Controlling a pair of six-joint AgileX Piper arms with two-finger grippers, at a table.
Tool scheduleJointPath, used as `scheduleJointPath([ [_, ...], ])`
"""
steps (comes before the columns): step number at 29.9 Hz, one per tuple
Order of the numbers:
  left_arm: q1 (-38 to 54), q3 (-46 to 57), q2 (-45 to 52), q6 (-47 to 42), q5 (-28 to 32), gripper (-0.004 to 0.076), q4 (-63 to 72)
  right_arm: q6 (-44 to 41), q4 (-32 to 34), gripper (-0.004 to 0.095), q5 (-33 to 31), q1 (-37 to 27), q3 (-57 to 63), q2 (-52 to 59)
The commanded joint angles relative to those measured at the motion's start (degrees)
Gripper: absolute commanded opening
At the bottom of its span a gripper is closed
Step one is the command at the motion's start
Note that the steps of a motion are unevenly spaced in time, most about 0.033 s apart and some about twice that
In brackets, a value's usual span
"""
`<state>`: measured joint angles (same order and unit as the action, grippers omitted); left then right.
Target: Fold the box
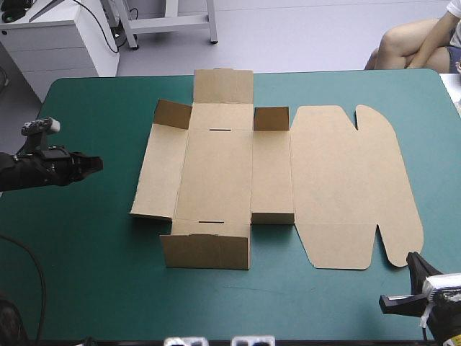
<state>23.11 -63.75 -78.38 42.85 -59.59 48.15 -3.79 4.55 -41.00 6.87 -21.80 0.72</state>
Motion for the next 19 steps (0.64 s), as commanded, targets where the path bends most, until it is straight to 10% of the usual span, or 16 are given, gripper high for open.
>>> scheduleJointPath([
  [1, 4.10, -4.76, -4.80, 2.14, -4.00, 0.0014, 8.59, 0.26, 0.87, -0.0020, 4.08, -0.41, -1.32, 0.26],
  [12, 4.62, -9.33, -17.79, -0.46, -6.16, 0.0036, 13.77, 0.26, 0.87, -0.0020, 4.08, -0.41, -1.32, 0.26],
  [19, 2.72, -9.33, -19.58, -0.11, -5.03, 0.0388, 12.35, 0.26, 0.87, -0.0019, 4.08, -0.41, -1.32, 0.26],
])
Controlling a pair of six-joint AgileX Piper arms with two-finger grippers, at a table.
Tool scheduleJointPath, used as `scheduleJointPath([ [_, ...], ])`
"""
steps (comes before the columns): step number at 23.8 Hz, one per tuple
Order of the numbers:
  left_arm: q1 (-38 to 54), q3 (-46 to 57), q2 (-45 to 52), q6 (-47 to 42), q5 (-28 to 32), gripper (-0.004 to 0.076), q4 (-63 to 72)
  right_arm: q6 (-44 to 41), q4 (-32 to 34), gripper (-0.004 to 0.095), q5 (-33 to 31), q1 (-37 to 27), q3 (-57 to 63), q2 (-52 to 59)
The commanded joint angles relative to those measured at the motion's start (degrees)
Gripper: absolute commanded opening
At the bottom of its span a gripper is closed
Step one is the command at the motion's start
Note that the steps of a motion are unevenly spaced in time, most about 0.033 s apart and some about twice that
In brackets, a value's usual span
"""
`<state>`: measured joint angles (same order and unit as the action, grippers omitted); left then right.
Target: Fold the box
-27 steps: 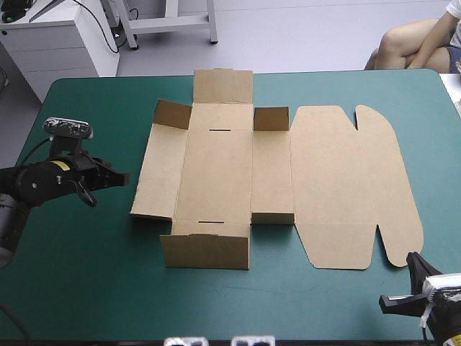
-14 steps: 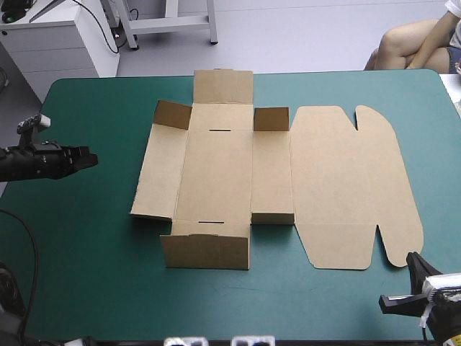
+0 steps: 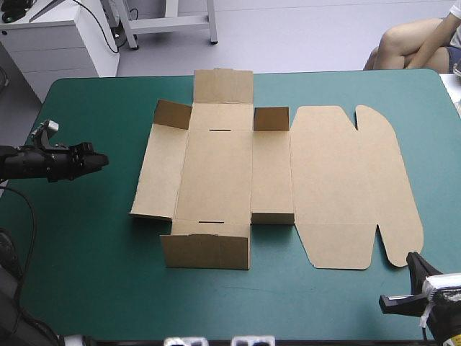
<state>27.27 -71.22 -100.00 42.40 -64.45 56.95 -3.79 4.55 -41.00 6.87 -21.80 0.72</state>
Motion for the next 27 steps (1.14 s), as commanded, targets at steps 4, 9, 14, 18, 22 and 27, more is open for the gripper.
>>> scheduleJointPath([
  [4, -5.20, -1.34, 0.94, -0.11, 4.18, 0.0551, 2.59, 0.26, 0.87, -0.0020, 4.08, -0.41, -1.32, 0.26],
  [9, -9.43, -1.34, -1.22, -0.11, 3.92, 0.0545, 2.85, 0.26, 0.87, -0.0020, 4.08, -0.41, -1.32, 0.26],
  [14, -11.65, -1.34, -3.82, -0.11, 3.21, 0.0545, 2.70, 0.26, 0.87, -0.0020, 4.08, -0.41, -1.32, 0.26],
  [18, -12.83, -1.21, -6.84, -0.11, -0.31, 0.0545, 2.86, 0.26, 0.87, -0.0020, 4.08, -0.41, -1.32, 0.26],
  [22, -15.58, -1.21, -8.22, -0.11, -3.73, 0.0537, 2.59, 0.26, 0.87, -0.0019, 4.08, -0.41, -1.32, 0.26],
  [27, -15.58, -1.21, -8.22, -0.45, -9.65, 0.0452, 2.48, 0.26, 0.87, -0.0020, 4.08, -0.41, -1.32, 0.26],
])
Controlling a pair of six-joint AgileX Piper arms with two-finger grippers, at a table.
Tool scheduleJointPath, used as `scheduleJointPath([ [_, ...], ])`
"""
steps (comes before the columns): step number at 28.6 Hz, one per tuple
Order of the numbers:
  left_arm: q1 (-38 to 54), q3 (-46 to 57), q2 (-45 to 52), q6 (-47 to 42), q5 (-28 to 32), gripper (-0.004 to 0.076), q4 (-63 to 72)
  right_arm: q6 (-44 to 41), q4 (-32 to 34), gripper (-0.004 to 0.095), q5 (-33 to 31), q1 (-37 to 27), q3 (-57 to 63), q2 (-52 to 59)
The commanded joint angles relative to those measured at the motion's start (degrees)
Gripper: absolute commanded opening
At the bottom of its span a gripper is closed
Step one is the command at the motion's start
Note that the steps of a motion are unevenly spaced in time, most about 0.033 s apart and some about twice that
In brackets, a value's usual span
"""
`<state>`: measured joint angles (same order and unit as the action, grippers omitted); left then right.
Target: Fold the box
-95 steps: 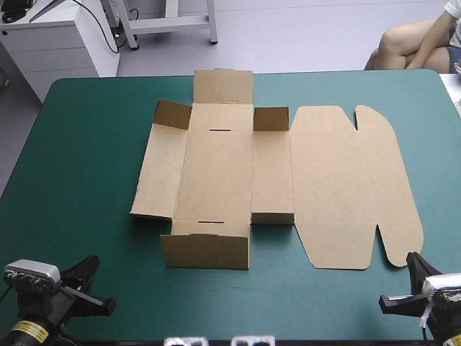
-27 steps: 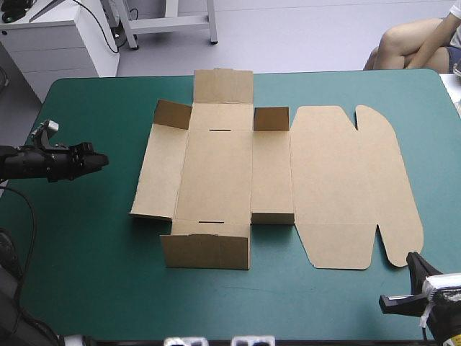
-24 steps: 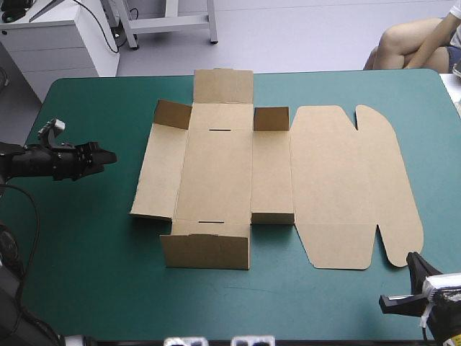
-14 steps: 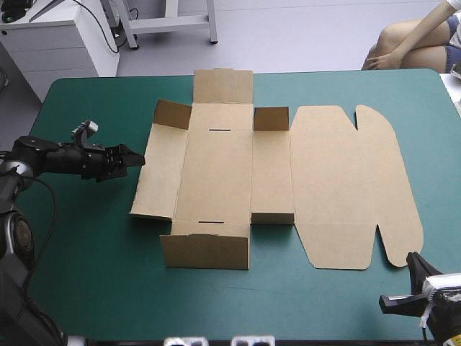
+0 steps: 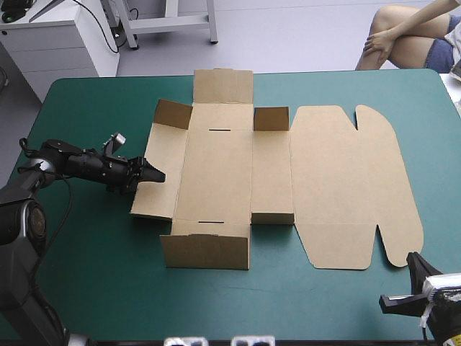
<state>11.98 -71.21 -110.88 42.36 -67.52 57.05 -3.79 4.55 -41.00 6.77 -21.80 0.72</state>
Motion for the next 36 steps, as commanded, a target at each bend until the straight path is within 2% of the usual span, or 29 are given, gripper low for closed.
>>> scheduleJointPath([
  [1, -0.29, -1.22, 2.66, -0.92, -6.57, 0.0435, 1.23, 0.26, 0.87, -0.0019, 4.08, -0.31, -1.32, 0.26],
  [9, -0.29, -1.22, 2.66, -4.36, -6.57, 0.0389, -2.12, 0.26, 0.87, -0.0020, 4.08, -0.31, -1.32, 0.26],
  [11, -0.29, -1.22, 2.66, -6.99, -6.57, 0.0325, -2.64, 0.26, 0.87, -0.0020, 4.08, -0.31, -1.32, 0.26],
  [19, -1.95, -0.90, 2.66, -6.65, -6.57, 0.0010, -4.07, 0.26, 0.87, -0.0020, 4.08, -0.31, -1.32, 0.26],
  [20, -2.66, -0.74, 2.66, -6.65, -6.57, -0.0006, -4.83, 0.26, 0.87, -0.0020, 4.08, -0.31, -1.32, 0.26],
  [29, -3.93, -3.97, 5.21, -8.37, -6.66, -0.0008, -10.55, 0.26, 0.87, -0.0020, 4.08, -0.31, -1.32, 0.26],
  [36, -5.51, -17.91, 9.57, -8.22, -6.66, -0.0008, -21.56, 0.26, 0.87, -0.0020, 4.08, -0.31, -1.32, 0.26],
])
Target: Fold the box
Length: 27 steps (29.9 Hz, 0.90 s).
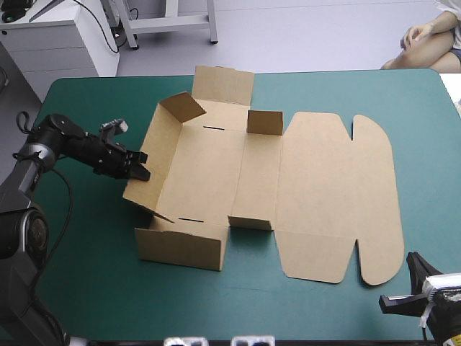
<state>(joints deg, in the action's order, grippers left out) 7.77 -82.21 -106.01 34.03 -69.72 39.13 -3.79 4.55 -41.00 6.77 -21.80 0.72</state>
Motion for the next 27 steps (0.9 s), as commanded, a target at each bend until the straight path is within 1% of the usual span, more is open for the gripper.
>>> scheduleJointPath([
  [1, -2.58, -9.65, 5.07, 0.67, -4.34, -0.0008, -8.73, 0.26, 0.87, -0.0020, 4.08, -0.31, -1.32, 0.26],
  [3, -6.28, -14.08, 5.94, 1.96, -4.18, -0.0008, -21.55, 0.26, 0.87, -0.0020, 4.08, -0.31, -1.32, 0.26],
  [5, -10.39, -18.40, 6.17, 2.34, -4.18, -0.0008, -30.43, 0.26, 0.87, -0.0020, 4.08, -0.31, -1.32, 0.26],
  [6, -12.43, -20.38, 6.05, 2.94, -4.09, -0.0008, -32.78, 0.26, 0.87, -0.0020, 4.08, -0.31, -1.32, 0.26],
  [8, -16.71, -23.51, 6.04, 7.04, -4.09, -0.0008, -34.81, 0.26, 0.87, -0.0020, 4.08, -0.31, -1.32, 0.26],
  [10, -20.49, -25.34, 5.94, 9.82, -4.09, -0.0008, -39.53, 0.26, 0.87, -0.0020, 4.08, -0.31, -1.32, 0.26],
  [14, -31.14, -26.53, 5.82, 11.80, -3.96, -0.0008, -57.52, 0.26, 0.87, -0.0020, 4.08, -0.31, -1.32, 0.26],
  [15, -32.89, -26.53, 5.50, 12.54, -3.96, -0.0008, -60.04, 0.26, 0.87, -0.0020, 4.08, -0.31, -1.32, 0.26],
  [18, -37.76, -26.53, 4.22, 15.94, -2.60, -0.0008, -64.64, 0.26, 0.87, -0.0020, 4.08, -0.31, -1.32, 0.26],
  [22, -40.34, -26.53, 1.97, 16.19, 3.47, -0.0008, -64.98, 0.26, 0.87, -0.0020, 4.08, -0.31, -1.32, 0.26],
  [24, -41.56, -26.53, 1.37, 15.29, 5.23, -0.0008, -64.98, 0.26, 0.87, -0.0019, 4.08, -0.31, -1.32, 0.26],
  [27, -45.38, -26.53, 1.25, 10.14, 7.47, -0.0008, -68.42, 0.26, 0.87, -0.0020, 4.08, -0.31, -1.32, 0.26],
])
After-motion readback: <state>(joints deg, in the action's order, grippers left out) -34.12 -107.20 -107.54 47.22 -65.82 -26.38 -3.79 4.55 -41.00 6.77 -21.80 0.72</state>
